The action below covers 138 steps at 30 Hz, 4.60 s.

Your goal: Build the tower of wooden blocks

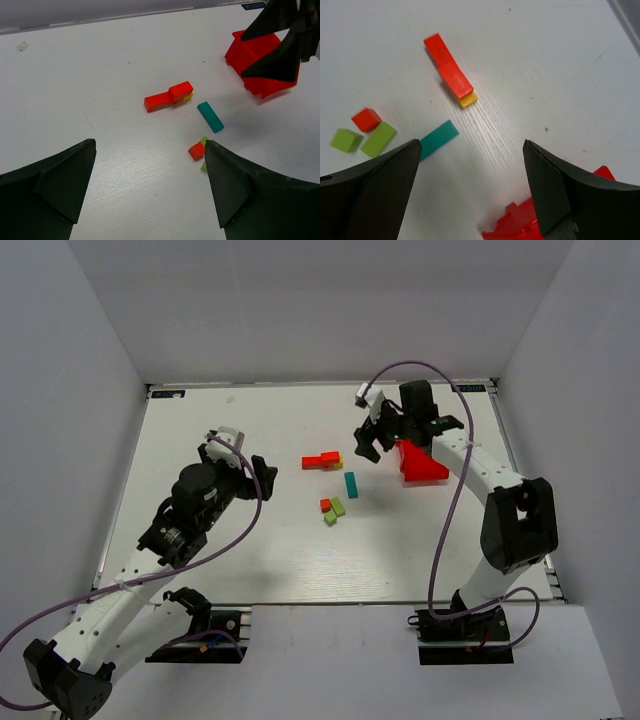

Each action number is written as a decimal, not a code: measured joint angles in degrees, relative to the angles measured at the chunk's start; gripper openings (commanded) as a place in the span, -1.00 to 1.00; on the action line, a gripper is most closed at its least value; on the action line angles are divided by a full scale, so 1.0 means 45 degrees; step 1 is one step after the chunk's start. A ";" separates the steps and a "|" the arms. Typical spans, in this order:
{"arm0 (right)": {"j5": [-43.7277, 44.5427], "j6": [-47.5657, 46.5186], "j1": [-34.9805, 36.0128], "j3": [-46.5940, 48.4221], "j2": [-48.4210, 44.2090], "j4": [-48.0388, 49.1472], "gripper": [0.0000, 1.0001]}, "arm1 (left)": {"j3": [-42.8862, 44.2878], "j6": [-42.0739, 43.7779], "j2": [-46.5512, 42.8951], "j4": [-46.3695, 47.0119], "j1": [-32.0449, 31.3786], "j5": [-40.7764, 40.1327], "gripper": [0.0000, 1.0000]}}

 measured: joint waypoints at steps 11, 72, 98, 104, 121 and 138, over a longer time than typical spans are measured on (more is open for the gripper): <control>0.0952 0.3672 0.0656 0.0539 0.0199 -0.1030 -0.95 | -0.0165 0.0034 -0.0049 0.0000 0.0000 -0.0078 0.98; 0.5969 0.7422 0.2895 -0.0073 0.3327 -0.0602 0.08 | -0.0165 0.0034 0.0155 -0.0092 0.0000 -0.0194 0.98; 0.6572 0.6722 0.3288 -0.1248 0.2482 -0.0593 -0.74 | -0.0165 0.0029 0.0267 -0.0112 0.0000 -0.0194 0.98; 0.5649 0.5688 0.3283 -0.1554 0.0714 -0.1112 -0.80 | -0.0165 0.0029 0.0272 -0.0141 0.0000 -0.0194 0.98; 0.3356 -0.0505 0.2817 0.2200 0.1724 -0.2399 -1.00 | -0.0165 0.0044 0.0272 -0.0209 0.0000 -0.0131 0.98; 0.0568 -0.7640 0.2263 0.8145 0.5469 -0.6790 -1.00 | -0.0165 0.0151 0.0272 -0.0199 0.0087 0.0010 0.98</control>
